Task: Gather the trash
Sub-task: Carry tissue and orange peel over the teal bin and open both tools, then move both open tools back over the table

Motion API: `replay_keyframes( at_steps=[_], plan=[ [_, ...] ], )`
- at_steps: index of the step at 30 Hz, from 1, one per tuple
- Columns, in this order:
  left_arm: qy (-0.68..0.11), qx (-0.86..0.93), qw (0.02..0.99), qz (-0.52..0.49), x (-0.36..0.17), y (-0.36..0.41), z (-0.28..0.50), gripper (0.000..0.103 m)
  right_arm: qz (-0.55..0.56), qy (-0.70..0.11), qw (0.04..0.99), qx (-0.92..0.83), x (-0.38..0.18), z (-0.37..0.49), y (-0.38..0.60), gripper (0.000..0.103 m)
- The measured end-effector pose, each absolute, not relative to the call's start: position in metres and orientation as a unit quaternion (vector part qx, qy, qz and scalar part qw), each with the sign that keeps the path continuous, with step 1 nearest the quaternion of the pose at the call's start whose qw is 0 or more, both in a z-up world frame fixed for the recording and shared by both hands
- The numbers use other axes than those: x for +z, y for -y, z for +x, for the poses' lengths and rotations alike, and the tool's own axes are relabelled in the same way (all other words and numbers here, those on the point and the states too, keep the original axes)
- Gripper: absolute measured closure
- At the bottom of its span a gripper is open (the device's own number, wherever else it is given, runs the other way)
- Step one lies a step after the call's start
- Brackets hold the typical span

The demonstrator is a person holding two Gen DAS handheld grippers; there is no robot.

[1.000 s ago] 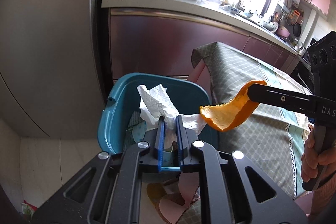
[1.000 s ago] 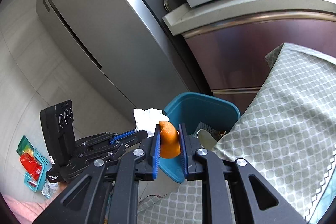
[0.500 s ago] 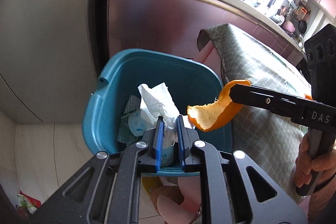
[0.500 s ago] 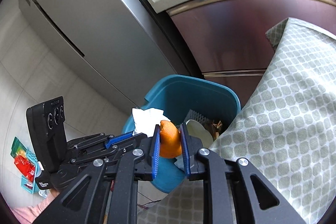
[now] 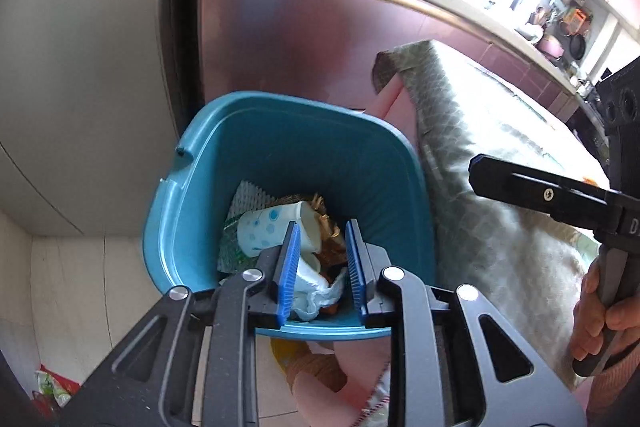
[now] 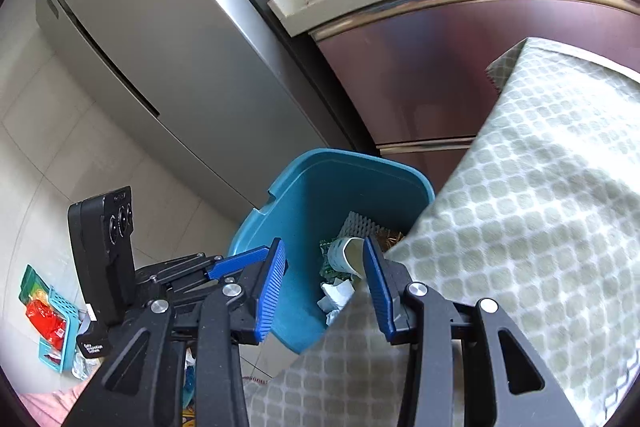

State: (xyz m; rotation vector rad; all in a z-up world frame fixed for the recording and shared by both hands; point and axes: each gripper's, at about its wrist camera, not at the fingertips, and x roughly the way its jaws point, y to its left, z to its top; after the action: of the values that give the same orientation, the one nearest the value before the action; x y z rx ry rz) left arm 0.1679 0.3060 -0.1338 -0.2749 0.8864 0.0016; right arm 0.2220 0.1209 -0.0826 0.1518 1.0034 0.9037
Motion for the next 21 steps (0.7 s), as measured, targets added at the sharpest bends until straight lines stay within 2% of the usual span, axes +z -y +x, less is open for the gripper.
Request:
replay_keyframes(
  at_steps=[11,21],
  plan=[
    [-0.351,-0.098,0.927,-0.092,-0.07,-0.232,0.148,0.073,0.089,-0.405,0.815,0.404,-0.037,0.183,-0.038,0.064],
    [-0.351,-0.252,0.9,-0.062,-0.053,-0.102,0.145,0.07,0.127,-0.361,0.872,0.306,-0.011,0.141,0.101,0.059]
  ],
)
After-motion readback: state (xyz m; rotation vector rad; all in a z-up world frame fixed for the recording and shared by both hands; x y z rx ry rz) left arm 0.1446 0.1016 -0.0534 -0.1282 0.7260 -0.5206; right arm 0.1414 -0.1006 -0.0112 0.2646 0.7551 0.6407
